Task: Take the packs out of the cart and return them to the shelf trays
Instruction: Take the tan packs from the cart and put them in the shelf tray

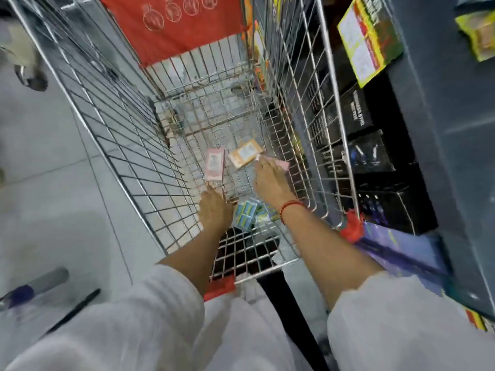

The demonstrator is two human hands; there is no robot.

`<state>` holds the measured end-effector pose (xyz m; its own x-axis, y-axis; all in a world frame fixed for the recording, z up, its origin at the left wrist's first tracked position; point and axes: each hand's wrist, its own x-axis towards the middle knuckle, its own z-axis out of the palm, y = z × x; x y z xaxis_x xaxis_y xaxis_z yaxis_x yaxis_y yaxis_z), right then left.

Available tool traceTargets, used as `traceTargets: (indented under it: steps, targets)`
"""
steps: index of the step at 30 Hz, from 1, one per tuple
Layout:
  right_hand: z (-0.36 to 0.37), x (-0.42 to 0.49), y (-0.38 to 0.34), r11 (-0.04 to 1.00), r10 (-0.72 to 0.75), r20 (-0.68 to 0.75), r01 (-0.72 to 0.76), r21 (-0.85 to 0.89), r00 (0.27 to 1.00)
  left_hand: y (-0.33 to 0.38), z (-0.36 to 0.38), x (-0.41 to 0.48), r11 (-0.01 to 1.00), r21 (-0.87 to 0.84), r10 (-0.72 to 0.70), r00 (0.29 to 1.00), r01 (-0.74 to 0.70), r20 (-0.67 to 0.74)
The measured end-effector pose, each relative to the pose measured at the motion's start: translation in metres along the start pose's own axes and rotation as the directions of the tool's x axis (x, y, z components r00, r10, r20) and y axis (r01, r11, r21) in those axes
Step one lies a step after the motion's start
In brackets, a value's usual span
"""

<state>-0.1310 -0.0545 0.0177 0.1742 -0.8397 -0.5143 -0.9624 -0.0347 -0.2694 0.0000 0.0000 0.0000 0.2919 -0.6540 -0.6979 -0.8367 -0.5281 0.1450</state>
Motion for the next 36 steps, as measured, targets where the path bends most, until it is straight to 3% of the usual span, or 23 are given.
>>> traceTargets:
  steps: [3,5,8,14,20,23,26,28,30,34,36]
  targets:
    - [0.009,0.027,0.004,0.999,-0.021,-0.046,0.023,0.03,0.999,-0.004,0.014,0.0,0.988,-0.061,-0.143,0.989,0.144,0.023]
    - [0.011,0.046,0.006,0.999,-0.052,-0.093,0.051,-0.019,0.994,-0.007,0.024,0.0,0.983,-0.08,-0.166,0.986,0.168,0.026]
    - [0.009,0.07,0.01,0.982,-0.108,-0.041,0.1,-0.158,0.993,-0.006,0.029,0.006,0.977,-0.129,-0.17,0.985,0.169,0.007]
    - [0.014,0.099,0.014,0.963,-0.132,0.117,0.156,-0.221,0.984,-0.006,0.03,0.021,0.973,-0.163,-0.168,0.986,0.165,-0.003]
    - [0.037,0.085,0.011,0.912,-0.236,0.088,0.252,-0.325,0.968,-0.01,0.019,0.027,0.978,-0.165,-0.109,0.989,0.124,0.1]
    - [0.034,0.077,0.013,0.939,-0.249,0.095,0.264,-0.222,0.964,-0.01,0.013,0.023,0.971,-0.229,-0.046,0.995,0.064,0.086]
    - [0.013,0.059,0.01,0.976,-0.067,-0.005,0.067,0.209,0.998,-0.006,0.002,0.013,0.935,-0.353,-0.002,0.996,0.032,0.085]
    - [-0.002,0.045,0.006,0.798,0.114,0.056,-0.125,0.589,0.992,-0.003,-0.006,0.008,0.853,-0.518,-0.009,0.994,0.063,0.106]
    - [-0.015,0.032,0.004,0.554,0.201,0.162,-0.249,0.795,0.966,-0.002,-0.014,0.004,0.731,-0.674,-0.006,0.988,0.108,0.152]
    - [-0.029,0.007,0.005,0.131,0.198,0.314,-0.343,0.93,0.928,0.005,-0.038,-0.005,0.517,-0.833,0.067,0.962,0.194,0.266]
    - [-0.035,-0.006,0.004,0.08,0.213,0.308,-0.33,0.94,0.927,0.011,-0.052,-0.013,0.482,-0.859,0.104,0.962,0.173,0.252]
